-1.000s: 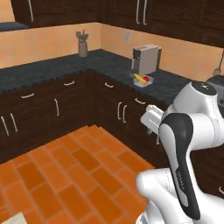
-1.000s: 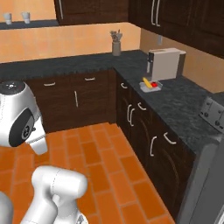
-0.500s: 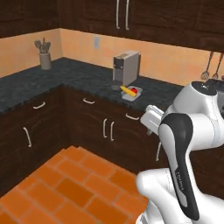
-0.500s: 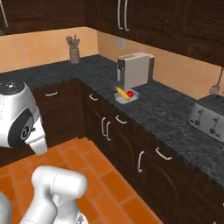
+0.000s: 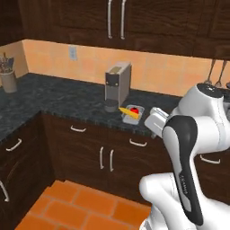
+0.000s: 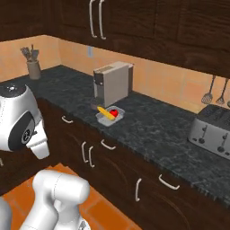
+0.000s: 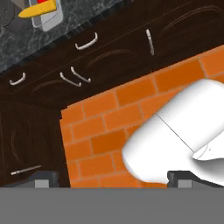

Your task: Take the meat container that has the fish and place it on the second highest rack of the freezer. Then take the vegetable container that has the corn and tomato and place it on the highest rack of the freezer.

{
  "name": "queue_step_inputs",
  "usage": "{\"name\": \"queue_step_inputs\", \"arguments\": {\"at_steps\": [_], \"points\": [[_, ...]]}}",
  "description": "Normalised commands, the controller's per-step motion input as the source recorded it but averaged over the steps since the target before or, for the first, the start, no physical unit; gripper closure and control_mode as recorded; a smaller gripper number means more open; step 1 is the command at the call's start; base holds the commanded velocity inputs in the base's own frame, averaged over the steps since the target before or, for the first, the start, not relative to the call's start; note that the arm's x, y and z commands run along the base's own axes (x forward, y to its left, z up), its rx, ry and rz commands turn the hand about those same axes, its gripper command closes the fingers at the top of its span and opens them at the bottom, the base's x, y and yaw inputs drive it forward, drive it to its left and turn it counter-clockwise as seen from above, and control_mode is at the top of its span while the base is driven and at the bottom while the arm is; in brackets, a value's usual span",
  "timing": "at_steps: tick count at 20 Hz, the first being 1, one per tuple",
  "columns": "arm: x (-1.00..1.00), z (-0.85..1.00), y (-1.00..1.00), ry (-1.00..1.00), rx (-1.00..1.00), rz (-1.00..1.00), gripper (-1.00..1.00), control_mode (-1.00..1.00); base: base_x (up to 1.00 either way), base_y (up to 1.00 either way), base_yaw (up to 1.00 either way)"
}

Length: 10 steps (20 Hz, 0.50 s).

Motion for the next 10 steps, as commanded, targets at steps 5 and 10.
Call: {"name": "queue_step_inputs", "arguments": {"at_steps": [5,10], "points": [[0.0,0.0,0.0,0.0,0.0,0.0,-1.0,1.0,0.97,0.83,-0.47],[0.0,0.0,0.0,0.0,0.0,0.0,-1.0,1.0,0.89,0.14,-0.57]]}}
